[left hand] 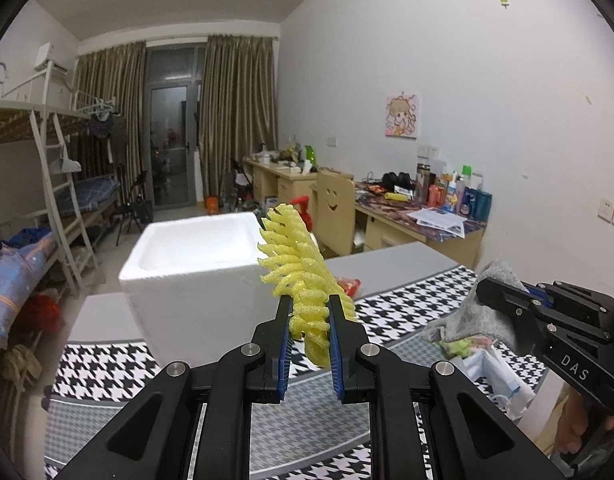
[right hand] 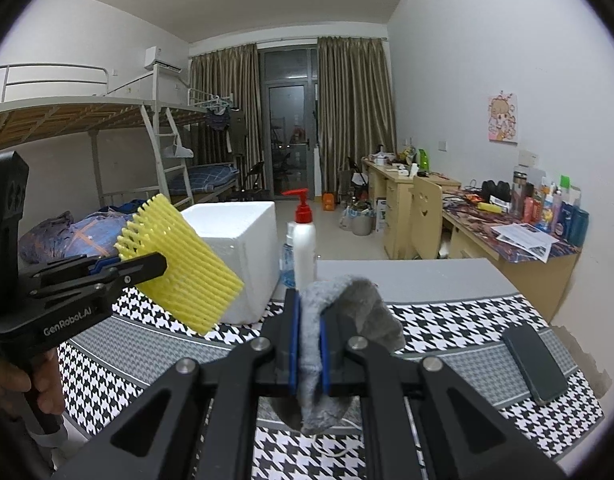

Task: Organize soft objects
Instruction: 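Lift and carry the foam net and sock toward the white foam box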

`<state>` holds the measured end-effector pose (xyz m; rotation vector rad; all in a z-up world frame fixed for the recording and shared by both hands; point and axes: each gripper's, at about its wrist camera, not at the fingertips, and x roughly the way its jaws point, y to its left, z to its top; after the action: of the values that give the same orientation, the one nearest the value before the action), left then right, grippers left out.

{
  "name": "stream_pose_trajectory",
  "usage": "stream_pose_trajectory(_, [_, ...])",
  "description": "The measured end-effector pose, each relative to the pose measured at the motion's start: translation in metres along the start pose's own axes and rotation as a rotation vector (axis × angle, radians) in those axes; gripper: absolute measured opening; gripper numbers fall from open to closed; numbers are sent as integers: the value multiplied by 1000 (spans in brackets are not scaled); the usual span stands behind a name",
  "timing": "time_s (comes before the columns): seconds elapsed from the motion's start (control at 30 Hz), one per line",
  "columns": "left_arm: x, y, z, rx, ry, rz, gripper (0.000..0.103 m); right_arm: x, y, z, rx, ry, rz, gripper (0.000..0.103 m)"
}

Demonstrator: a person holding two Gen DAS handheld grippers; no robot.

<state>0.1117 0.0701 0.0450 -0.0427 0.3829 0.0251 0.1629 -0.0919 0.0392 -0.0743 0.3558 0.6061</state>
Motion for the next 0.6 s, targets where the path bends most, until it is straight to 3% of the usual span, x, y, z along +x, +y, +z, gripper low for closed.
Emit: stream_pose_trajectory(0.6, [-1, 27, 21, -12, -41, 61, 17, 8, 29, 30, -72, -29, 76, 12])
